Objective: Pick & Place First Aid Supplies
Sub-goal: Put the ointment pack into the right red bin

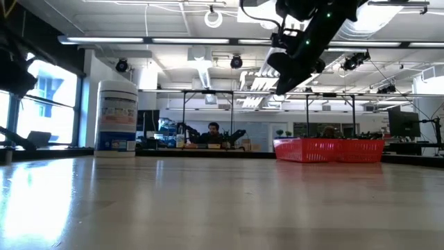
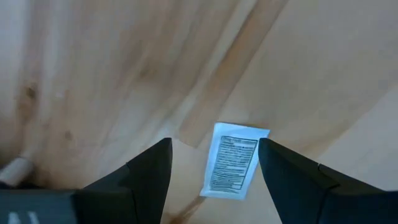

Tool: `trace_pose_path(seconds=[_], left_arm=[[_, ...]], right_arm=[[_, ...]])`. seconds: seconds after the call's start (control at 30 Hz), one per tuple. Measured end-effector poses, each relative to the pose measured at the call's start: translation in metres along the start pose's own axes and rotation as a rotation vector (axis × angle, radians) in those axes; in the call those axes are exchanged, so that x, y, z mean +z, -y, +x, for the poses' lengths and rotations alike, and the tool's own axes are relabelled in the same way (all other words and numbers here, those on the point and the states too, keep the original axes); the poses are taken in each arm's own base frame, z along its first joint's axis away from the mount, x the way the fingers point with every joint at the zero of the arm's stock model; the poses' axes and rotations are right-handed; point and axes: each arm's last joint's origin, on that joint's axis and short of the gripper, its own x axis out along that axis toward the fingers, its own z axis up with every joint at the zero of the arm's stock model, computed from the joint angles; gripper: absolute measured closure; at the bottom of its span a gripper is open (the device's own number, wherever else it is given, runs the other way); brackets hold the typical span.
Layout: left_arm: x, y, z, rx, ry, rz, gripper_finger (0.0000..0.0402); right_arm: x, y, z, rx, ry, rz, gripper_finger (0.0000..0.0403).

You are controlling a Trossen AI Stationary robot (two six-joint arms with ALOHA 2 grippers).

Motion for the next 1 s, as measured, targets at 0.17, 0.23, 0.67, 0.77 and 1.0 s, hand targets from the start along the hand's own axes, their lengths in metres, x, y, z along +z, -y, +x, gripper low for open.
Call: trace_pose_path(seconds=[0.17, 0.23, 0.67, 0.77, 1.0], left_arm=[[0.002, 0.003, 0.014, 0.052, -0.047, -0.004, 0.0167], [0.004, 0.004, 0.017, 0.065, -0.032, 0.026, 0.0167], [0.068, 0.007, 0.005, 0.111, 0.472, 0.3, 0.0167], [0.086, 0.013, -0.003, 0.051, 0.595, 0.39, 0.0167], [0.109, 0.006, -0.013, 0.101, 0.727, 0.445, 0.0167]], right_arm=[[-0.001, -0.003, -0.002, 0.01, 0.004, -0.006, 0.0309], [0.0, -0.003, -0.002, 0.011, 0.006, -0.002, 0.0309], [0.0, -0.004, -0.002, 0.039, 0.004, 0.038, 0.0308], [0.0, -0.004, -0.002, 0.049, 0.002, 0.038, 0.0309], [-0.001, -0.005, -0.002, 0.075, -0.011, 0.053, 0.0308]])
